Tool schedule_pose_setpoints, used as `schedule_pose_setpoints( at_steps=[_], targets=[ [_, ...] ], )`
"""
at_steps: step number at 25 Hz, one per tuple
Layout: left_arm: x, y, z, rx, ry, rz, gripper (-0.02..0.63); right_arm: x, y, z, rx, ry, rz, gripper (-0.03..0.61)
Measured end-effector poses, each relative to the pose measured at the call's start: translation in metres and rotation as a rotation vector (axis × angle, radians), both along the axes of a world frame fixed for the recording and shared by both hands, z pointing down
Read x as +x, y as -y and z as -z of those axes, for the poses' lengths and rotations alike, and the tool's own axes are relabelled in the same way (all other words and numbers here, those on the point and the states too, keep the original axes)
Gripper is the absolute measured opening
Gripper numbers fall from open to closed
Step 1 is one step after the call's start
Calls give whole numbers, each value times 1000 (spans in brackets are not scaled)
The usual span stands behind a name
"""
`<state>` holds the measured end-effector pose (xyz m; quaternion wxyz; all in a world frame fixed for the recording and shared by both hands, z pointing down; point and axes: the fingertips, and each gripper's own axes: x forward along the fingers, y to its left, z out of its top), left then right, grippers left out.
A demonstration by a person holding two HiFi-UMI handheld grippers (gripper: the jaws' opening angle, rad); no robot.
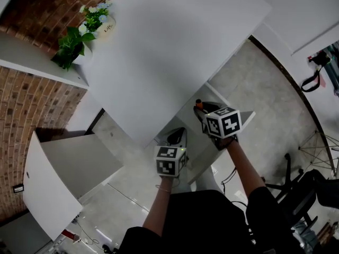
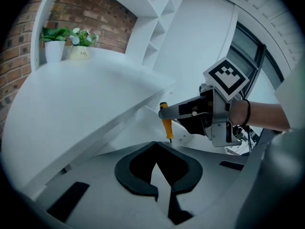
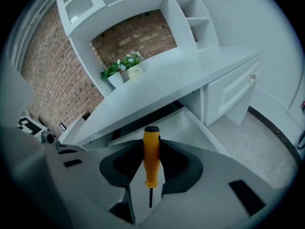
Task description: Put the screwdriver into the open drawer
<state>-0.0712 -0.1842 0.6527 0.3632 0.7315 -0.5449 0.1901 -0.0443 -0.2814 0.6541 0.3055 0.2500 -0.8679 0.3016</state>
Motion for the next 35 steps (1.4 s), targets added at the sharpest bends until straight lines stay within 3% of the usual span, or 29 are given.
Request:
schedule_pose_setpoints(
  at_steps=[19,35],
  targets=[
    [19,12,-54,-124,-6,-58,9,15,8,-102,-196,-195,-120,115],
    [16,2,-72,-176,-19,-28,8,23,3,-142,-247,-268,-178,115]
  ],
)
